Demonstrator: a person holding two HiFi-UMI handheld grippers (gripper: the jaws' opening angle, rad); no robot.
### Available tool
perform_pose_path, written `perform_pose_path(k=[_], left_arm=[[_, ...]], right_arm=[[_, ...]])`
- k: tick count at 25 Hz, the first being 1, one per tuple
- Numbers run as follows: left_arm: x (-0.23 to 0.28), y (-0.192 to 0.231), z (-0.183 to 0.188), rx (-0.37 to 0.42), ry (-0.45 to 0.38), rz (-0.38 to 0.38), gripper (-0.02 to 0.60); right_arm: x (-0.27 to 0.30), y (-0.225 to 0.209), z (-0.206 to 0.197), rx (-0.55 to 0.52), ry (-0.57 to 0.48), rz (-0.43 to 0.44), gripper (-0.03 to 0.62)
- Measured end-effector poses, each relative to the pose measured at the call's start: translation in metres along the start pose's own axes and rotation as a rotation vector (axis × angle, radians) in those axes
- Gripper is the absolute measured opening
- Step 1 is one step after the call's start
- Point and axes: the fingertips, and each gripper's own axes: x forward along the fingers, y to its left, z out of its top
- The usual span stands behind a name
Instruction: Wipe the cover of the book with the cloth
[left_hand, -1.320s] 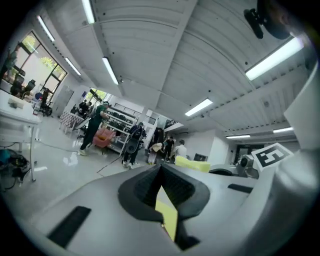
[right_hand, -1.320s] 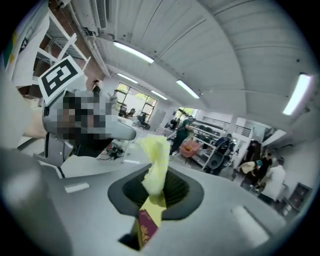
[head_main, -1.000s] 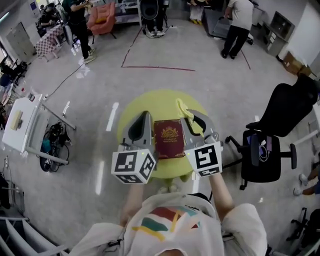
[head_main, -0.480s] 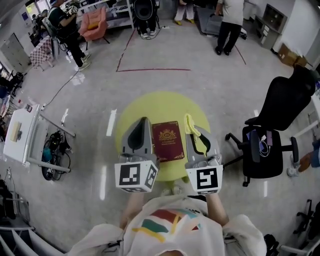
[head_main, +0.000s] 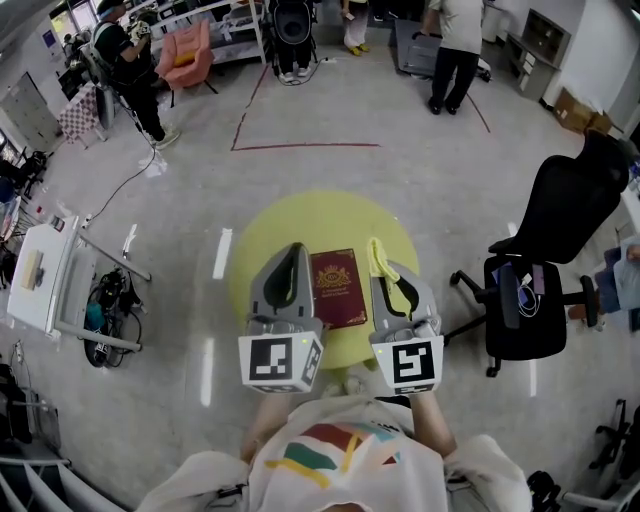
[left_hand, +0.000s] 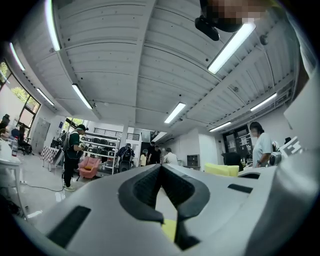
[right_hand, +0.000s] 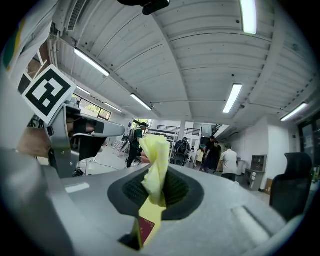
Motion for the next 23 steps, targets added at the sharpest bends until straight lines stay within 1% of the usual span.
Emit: perform_pose_path(k=[9,17,23], left_arm=[[0.0024,-0.0044,-0.0005,-0.002,0.003,-0.002,0.015],[0.0002,-0.0023,0.0005,-0.002,0.006,0.004,0.015],[-0.0013,0.0012,-0.0023,-0.003,0.013,0.011,0.015]], right_arm=[[-0.0018,-0.0049,0.0003,0.008,0.002,-0.001,0.028],[-0.0019,-0.0014,-0.0021,0.003,0.007,0.011,0.028],[-0.0011,0.0031,-0.0009,0.024,0.003,0.009,0.028]])
